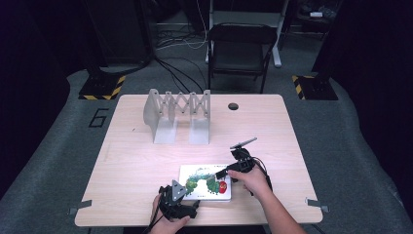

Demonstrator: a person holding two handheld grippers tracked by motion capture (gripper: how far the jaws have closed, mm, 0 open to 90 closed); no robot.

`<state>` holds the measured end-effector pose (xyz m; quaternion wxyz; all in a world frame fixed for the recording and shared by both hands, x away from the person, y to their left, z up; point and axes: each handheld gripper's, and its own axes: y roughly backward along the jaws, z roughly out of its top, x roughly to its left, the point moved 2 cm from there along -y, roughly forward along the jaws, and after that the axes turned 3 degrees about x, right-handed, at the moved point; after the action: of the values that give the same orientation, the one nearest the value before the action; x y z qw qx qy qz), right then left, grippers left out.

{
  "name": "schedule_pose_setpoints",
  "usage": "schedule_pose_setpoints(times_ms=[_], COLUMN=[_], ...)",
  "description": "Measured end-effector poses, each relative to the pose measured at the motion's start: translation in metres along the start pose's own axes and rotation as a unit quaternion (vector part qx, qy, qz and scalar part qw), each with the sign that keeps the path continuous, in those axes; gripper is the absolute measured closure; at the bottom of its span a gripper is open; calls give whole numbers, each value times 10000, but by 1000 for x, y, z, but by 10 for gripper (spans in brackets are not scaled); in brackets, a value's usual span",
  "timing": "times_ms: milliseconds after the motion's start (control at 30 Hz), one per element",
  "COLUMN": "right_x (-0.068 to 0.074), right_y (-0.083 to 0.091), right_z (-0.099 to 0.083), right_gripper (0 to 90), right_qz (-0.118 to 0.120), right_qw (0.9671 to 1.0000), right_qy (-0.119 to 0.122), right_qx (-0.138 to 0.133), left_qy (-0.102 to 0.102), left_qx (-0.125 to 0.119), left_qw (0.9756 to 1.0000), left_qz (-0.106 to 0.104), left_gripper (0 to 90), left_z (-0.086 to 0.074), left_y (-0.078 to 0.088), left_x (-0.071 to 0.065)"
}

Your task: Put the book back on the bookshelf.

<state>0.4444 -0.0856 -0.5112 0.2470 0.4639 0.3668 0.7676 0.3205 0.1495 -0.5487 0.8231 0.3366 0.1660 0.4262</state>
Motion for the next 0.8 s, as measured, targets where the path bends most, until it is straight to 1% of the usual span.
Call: schedule_pose_setpoints(times_ms=[267,333,367,433,533,567,600,633,800], right_x=[-1,-2,-3,-4,-5,-5,-5,-6,-6], right_y=[0,1,1,1,1,1,1,1,1], right_z=[0,0,0,0,0,0,0,0,0], right_gripper=[391,398,399,407,415,415,419,419,422], right_qz=[30,71,75,109,144,144,160,185,186], right_qw=[10000,10000,10000,9999,9999,9999,9998,9998,9998], right_qy=[-22,-38,-31,-34,-58,-58,-67,-61,-46], right_qx=[-22,-17,-9,1,7,7,0,14,14], left_qy=[7,24,8,59,91,91,32,27,47], left_qx=[-15,-27,15,-70,-97,-97,-101,-100,-103], left_qw=[10000,10000,10000,10000,9999,9999,9999,9999,9999], left_qz=[-1,5,-24,38,24,24,43,47,36], left_gripper=[28,30,31,37,58,59,59,62,63], left_z=[-1,-1,-1,-2,-2,-2,-2,-2,-3], left_y=[1,1,1,1,2,2,2,2,2], left_x=[0,-1,0,-1,-1,-1,0,0,-1])
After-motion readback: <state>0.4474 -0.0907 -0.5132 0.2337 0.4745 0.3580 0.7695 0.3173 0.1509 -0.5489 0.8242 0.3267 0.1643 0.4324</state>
